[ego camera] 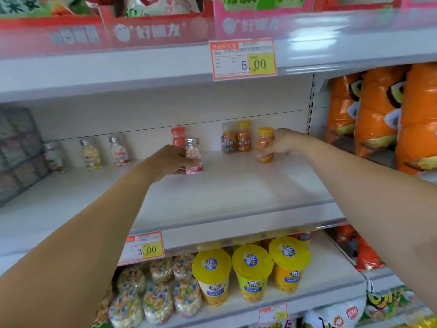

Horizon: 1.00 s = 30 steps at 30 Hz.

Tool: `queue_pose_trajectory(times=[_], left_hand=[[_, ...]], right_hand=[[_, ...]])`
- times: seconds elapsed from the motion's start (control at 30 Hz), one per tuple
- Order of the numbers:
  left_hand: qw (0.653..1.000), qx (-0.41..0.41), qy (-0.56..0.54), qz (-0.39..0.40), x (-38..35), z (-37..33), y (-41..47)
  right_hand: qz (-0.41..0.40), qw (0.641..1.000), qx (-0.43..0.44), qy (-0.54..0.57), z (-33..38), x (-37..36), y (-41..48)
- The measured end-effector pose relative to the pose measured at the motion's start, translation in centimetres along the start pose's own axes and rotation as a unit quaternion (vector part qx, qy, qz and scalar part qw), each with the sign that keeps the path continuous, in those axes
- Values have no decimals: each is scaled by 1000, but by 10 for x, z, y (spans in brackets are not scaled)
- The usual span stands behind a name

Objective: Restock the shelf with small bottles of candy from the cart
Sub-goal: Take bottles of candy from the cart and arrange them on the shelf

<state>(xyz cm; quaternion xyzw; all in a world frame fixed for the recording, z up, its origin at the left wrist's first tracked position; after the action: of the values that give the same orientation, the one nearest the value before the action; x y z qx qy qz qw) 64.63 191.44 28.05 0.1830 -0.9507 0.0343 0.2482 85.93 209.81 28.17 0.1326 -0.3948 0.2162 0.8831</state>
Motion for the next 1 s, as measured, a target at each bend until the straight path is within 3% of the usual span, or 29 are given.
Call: queue_pose_trajectory(times=[0.1, 0.27, 0.43, 0.63, 0.73, 0.8, 0.9, 1.0], left_hand=[[1000, -27, -9, -9, -2, 3, 11], [997, -44, 53, -42, 0, 10, 18], [978, -89, 158, -103, 5, 3, 22], [973, -93, 182, -104, 4, 3, 25], [974, -83, 189, -95, 3, 3, 23], [978, -76, 180, -75, 1, 1, 20], [985, -58, 155, -37, 4, -3, 8], [976, -33, 213, -29, 31, 9, -6]], right_hand=[[-46, 997, -52, -19, -19, 11, 19], [-92, 993, -67, 8, -21, 8, 45], [-94, 992, -56, 60, -13, 3, 57], [-66, 992, -76, 69, -16, -3, 57], [-73, 992, -76, -66, 15, 11, 34], [-111, 988, -1, -108, 60, 18, 14], [53, 989, 139, 8, 131, -40, -17], [189, 961, 203, 14, 180, -103, -42]])
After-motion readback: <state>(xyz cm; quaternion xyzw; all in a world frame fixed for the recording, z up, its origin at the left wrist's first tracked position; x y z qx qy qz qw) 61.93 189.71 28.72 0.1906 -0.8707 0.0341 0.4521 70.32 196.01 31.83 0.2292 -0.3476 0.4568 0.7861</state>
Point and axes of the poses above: each hand's wrist, its own y-axis towards the middle knuckle, its own x-axis out of the back of the hand, z = x × y, the point moved 10 cm from there along y, towards the middle knuckle, and after that the axes turned 1 degree about -y, right-handed, at the moved point
